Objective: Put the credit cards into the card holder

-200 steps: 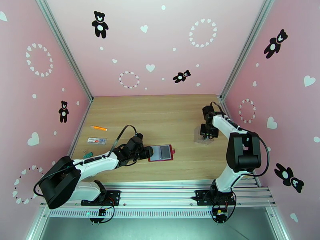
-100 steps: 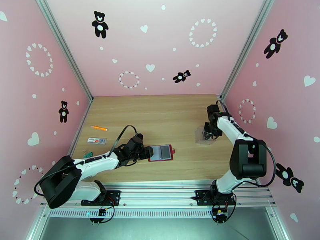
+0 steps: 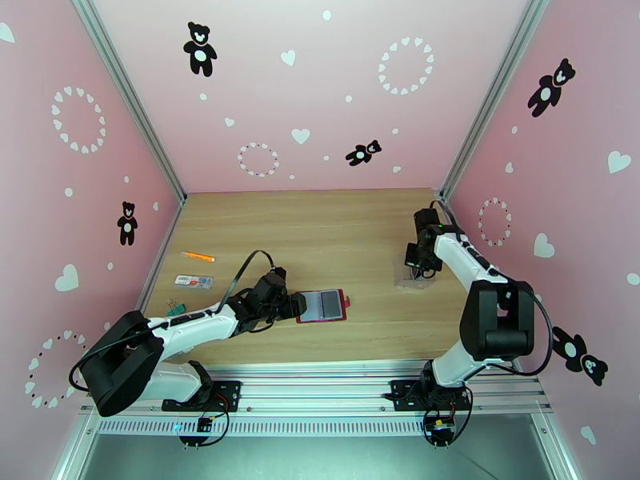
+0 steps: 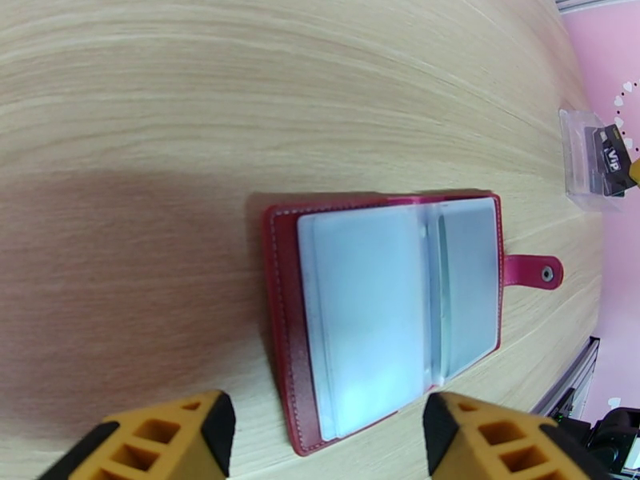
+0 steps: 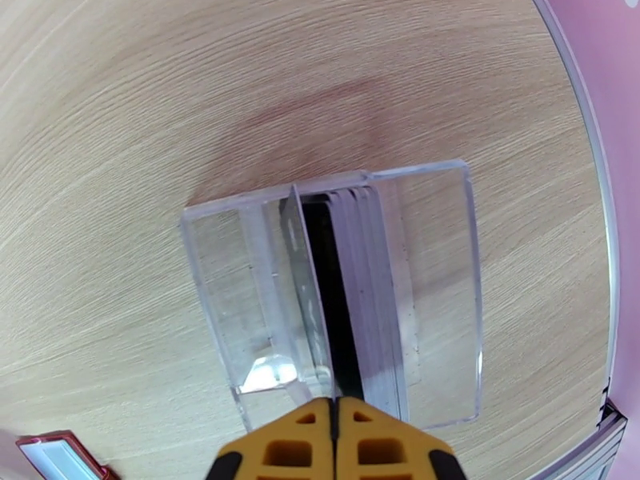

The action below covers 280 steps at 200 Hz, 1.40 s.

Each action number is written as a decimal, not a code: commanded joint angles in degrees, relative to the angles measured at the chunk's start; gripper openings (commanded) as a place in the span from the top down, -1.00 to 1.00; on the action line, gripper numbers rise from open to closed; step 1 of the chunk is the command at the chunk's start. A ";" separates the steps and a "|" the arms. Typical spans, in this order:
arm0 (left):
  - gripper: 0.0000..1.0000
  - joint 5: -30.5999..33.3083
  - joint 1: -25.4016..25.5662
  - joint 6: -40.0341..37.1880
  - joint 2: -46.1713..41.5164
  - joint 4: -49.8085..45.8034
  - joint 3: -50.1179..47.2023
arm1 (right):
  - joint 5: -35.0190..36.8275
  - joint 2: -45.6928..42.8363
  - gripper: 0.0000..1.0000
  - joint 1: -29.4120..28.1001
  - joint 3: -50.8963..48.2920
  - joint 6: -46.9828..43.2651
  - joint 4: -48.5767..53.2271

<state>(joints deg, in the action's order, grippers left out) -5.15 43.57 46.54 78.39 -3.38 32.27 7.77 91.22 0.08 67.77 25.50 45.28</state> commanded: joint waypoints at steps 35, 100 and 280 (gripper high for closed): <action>-0.35 -1.56 -0.59 -0.16 -4.78 1.30 -1.63 | -11.18 -13.69 1.00 0.11 -3.07 0.16 1.26; -0.36 -11.27 -0.34 0.93 -20.99 10.13 -4.06 | -38.66 -36.66 1.00 -13.07 -16.99 14.23 -24.44; 0.33 -14.94 2.04 4.95 -36.51 15.74 -1.60 | -34.83 -35.31 1.00 -48.06 -27.02 32.16 -56.02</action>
<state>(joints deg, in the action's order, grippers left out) -19.09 45.19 52.23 43.09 12.99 29.85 -26.24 55.29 -47.46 41.34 57.95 -8.95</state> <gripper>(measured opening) 0.403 0.032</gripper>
